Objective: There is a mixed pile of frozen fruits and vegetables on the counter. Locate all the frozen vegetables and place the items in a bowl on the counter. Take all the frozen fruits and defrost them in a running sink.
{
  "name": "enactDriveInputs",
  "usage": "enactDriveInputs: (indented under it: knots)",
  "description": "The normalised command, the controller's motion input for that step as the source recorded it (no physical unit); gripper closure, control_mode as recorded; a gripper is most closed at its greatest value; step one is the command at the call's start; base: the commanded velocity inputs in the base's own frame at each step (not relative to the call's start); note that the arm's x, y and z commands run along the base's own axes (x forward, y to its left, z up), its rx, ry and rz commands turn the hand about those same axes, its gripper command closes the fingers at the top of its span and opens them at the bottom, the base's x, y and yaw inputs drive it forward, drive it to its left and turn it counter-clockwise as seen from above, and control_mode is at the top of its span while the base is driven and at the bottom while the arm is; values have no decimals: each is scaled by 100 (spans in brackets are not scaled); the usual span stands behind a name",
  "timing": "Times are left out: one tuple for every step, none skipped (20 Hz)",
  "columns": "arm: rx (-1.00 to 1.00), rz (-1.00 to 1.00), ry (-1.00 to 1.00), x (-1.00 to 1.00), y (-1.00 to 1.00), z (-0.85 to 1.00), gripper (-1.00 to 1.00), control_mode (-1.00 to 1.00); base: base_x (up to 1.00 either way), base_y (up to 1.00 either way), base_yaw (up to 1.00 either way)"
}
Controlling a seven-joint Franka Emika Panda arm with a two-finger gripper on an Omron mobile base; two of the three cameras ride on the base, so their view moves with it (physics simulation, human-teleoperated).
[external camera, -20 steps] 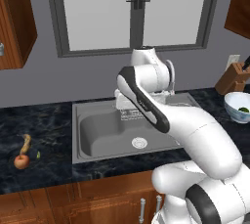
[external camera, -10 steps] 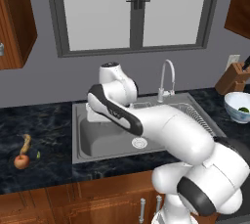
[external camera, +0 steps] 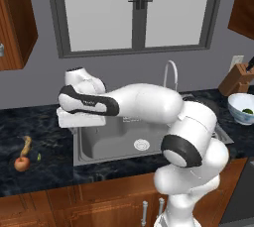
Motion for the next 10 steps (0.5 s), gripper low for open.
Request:
enactDriveInputs:
  knots:
    - [-13, -12, 5, 11, 100, -4, -100, -100, 0, 0, 0]
    - [-10, -12, 0, 2, 100, -10, -100, -100, 0, 0, 0]
    - [-3, -10, -2, 1, 100, -14, -100, -100, 0, 0, 0]
    - [0, -8, -5, 0, 100, -16, -100, -100, 0, 0, 0]
    - [0, -8, -6, 0, 100, -21, -100, -100, 0, 0, 0]
    - [0, -10, -3, 0, 98, -29, -100, -100, 0, 0, 0]
    - [0, -11, -7, 0, 96, -28, -100, -100, 0, 0, 0]
    - [0, -14, -10, 4, 89, -27, -100, -100, 0, 0, 0]
    - [0, -14, -11, 6, 87, -29, -100, -100, 0, 0, 0]
    - [0, -12, -12, 6, 88, -31, -100, -100, 0, 0, 0]
